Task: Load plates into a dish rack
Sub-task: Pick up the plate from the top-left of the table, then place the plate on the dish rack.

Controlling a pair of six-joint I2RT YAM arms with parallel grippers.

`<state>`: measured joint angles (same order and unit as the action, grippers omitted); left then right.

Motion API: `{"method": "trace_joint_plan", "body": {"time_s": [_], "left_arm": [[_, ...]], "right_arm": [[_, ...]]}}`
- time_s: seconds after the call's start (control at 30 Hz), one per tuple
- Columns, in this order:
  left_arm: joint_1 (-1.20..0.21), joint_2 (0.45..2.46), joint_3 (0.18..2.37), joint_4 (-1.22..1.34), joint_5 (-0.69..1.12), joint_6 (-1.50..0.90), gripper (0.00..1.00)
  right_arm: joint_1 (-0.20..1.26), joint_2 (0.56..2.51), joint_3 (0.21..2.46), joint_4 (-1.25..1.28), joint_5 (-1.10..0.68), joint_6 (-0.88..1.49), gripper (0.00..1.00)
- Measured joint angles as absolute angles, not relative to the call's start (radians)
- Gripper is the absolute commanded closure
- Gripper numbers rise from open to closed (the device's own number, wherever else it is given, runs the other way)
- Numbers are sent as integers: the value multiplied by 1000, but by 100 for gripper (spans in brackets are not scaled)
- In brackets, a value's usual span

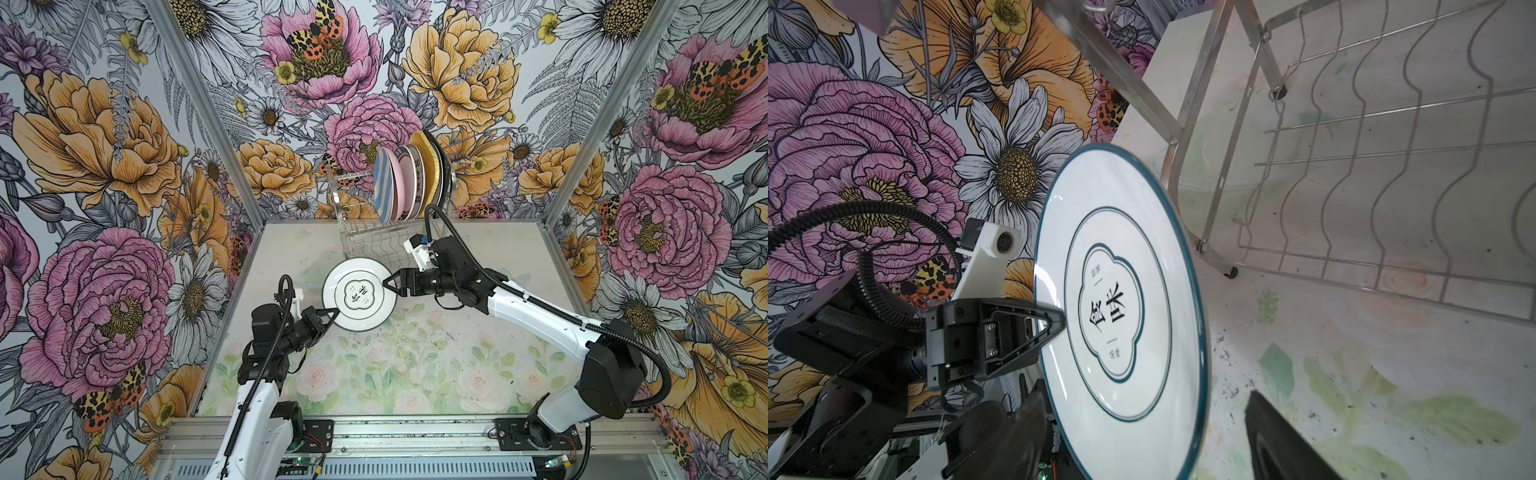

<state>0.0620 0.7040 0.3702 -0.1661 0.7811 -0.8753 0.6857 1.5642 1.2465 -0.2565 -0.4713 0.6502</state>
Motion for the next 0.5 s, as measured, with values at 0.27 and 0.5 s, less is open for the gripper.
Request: {"method": "trace_joint_plan", "body": {"time_s": [0.27, 0.5], "left_arm": [[17, 722, 370, -92, 817, -907, 100], [-30, 765, 374, -32, 830, -932, 100]], "right_arm": [[686, 1587, 1246, -217, -557, 666, 28], [683, 1588, 1246, -189, -594, 686, 41]]}}
